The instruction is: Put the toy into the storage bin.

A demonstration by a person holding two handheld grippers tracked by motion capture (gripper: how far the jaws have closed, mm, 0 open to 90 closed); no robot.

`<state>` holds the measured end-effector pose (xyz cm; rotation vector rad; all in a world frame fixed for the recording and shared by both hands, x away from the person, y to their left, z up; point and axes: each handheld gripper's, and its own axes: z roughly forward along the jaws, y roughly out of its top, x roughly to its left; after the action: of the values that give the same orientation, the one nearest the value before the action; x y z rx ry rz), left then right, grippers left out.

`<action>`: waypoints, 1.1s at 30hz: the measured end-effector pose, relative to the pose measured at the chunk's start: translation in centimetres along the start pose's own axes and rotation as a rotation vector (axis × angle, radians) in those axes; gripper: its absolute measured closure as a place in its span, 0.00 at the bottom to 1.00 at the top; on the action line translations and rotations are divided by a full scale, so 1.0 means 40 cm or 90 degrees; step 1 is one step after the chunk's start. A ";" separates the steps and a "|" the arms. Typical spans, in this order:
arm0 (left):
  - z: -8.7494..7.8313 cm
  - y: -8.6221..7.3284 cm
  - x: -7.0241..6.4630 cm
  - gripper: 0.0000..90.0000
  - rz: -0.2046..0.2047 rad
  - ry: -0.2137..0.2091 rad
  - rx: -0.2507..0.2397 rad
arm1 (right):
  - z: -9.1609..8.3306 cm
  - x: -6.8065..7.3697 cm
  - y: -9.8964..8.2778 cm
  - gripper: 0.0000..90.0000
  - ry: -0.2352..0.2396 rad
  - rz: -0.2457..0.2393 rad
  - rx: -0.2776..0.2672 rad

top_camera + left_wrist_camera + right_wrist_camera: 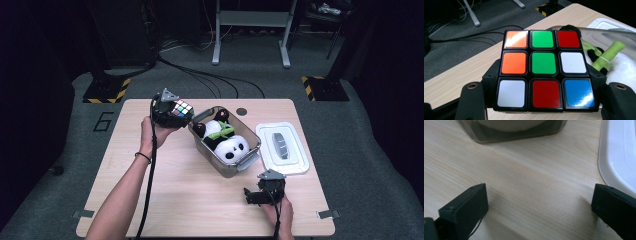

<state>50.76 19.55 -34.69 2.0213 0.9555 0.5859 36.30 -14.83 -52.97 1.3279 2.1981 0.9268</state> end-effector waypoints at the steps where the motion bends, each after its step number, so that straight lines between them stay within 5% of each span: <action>1: 0.007 0.003 -0.002 0.38 0.001 -0.002 -0.001 | 0.000 -0.001 0.000 0.00 0.000 -0.005 0.001; 15: 0.109 0.047 -0.051 0.38 0.015 -0.049 0.017 | 0.000 -0.001 0.000 0.00 0.000 -0.002 0.000; 29: 0.194 0.053 -0.082 0.38 0.032 -0.070 0.048 | 0.000 0.000 0.000 0.00 0.000 0.000 0.000; 33: 0.222 0.055 -0.092 0.38 0.045 -0.058 0.069 | -0.001 0.000 0.000 0.00 0.002 0.001 0.002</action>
<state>55.44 11.60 -38.18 2.1659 0.8820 0.4846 36.29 -14.84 -52.95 1.3300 2.2013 0.9268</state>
